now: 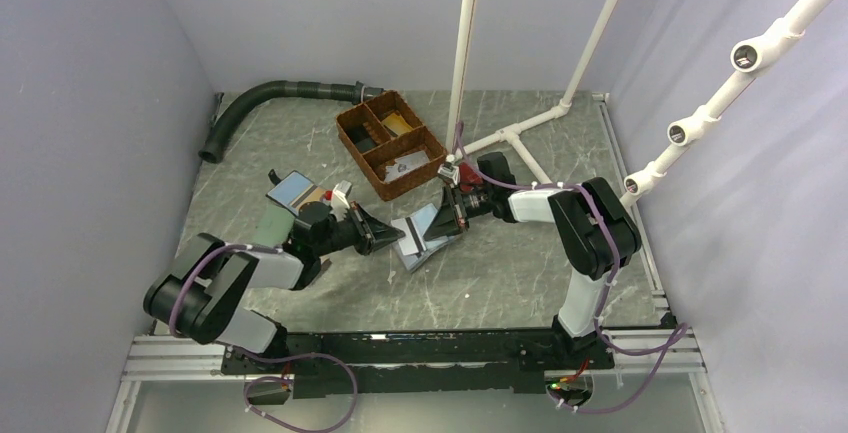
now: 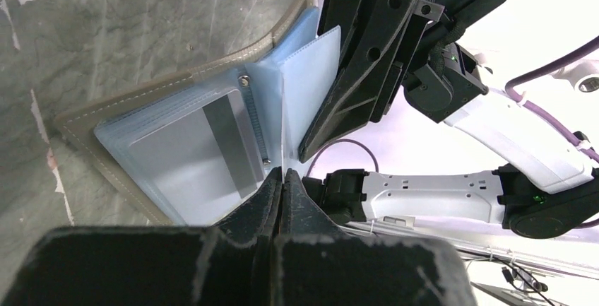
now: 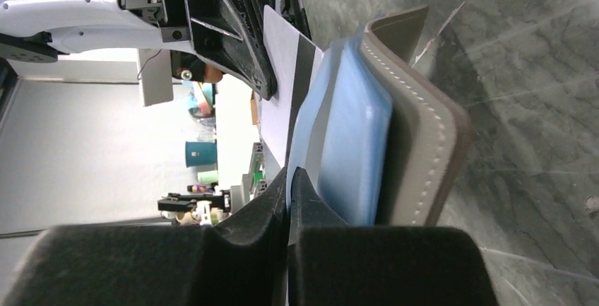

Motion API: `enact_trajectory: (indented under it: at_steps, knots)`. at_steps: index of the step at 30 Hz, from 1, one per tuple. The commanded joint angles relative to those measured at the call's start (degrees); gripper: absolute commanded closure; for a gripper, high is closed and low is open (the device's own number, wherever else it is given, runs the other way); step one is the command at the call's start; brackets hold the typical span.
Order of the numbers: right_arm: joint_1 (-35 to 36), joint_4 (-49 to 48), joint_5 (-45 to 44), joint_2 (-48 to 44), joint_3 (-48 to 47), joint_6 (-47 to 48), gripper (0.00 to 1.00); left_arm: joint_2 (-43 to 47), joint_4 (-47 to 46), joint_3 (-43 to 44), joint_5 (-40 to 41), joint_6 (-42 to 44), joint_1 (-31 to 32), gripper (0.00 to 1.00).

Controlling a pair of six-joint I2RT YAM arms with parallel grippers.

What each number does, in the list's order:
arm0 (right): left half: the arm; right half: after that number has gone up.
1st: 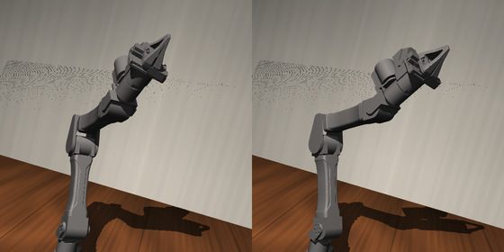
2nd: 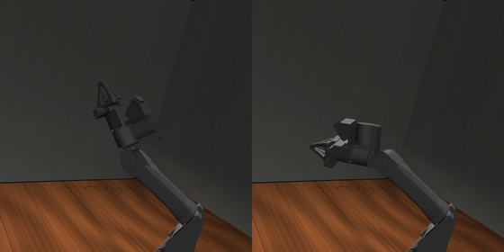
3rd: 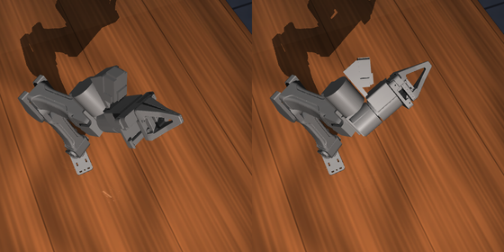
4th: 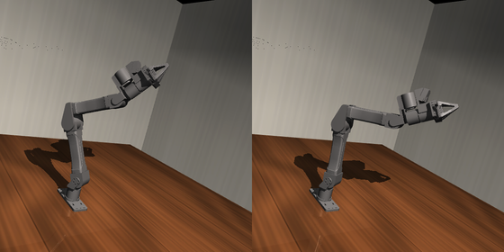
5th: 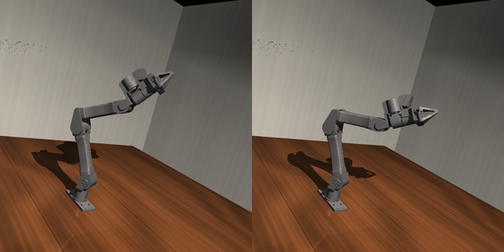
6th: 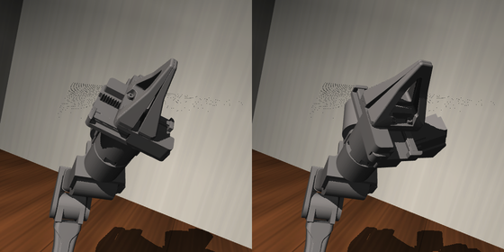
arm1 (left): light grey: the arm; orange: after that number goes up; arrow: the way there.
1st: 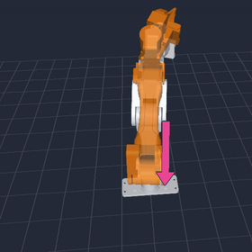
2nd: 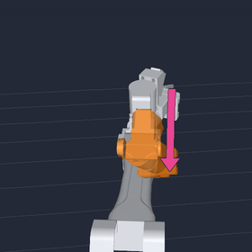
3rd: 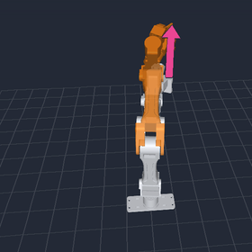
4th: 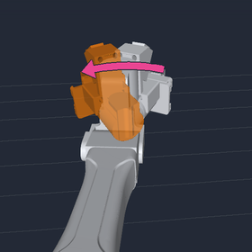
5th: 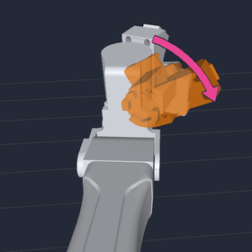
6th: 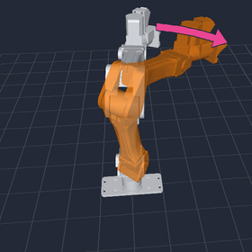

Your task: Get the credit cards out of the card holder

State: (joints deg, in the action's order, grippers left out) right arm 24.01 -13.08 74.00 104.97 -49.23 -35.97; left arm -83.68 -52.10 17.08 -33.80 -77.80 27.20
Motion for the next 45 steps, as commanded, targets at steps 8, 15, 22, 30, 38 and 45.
enact_trajectory:
  at_steps: [8, 15, 22, 30, 38, 45]
  knots:
    - [0.0, 17.1, -8.3, -1.6, -5.1, 15.3, 0.89, 13.9, 22.1, 0.0, -1.7, 8.7, -4.0, 1.0]
    - [0.6, 28.6, -22.0, -3.9, -8.3, 26.6, 0.59, 20.0, 32.8, 2.6, -1.9, 14.0, -4.9, 1.0]
    - [0.6, 34.8, -30.6, -7.7, -10.8, 36.2, 0.39, 20.8, 39.4, 6.3, -2.9, 17.7, -5.0, 1.0]
    - [0.6, 41.2, -20.1, -10.7, -14.0, 47.1, 0.36, 18.0, 34.9, 7.7, -5.7, 17.4, -4.9, 1.0]
    - [1.5, 45.1, -4.6, -11.8, -16.3, 51.5, 0.3, 17.1, 34.3, 11.4, -8.9, 21.9, -4.6, 1.0]
    - [4.3, 45.5, -3.8, -11.6, -18.0, 50.1, 0.23, 19.2, 33.1, 13.4, -9.3, 25.9, -3.6, 1.0]
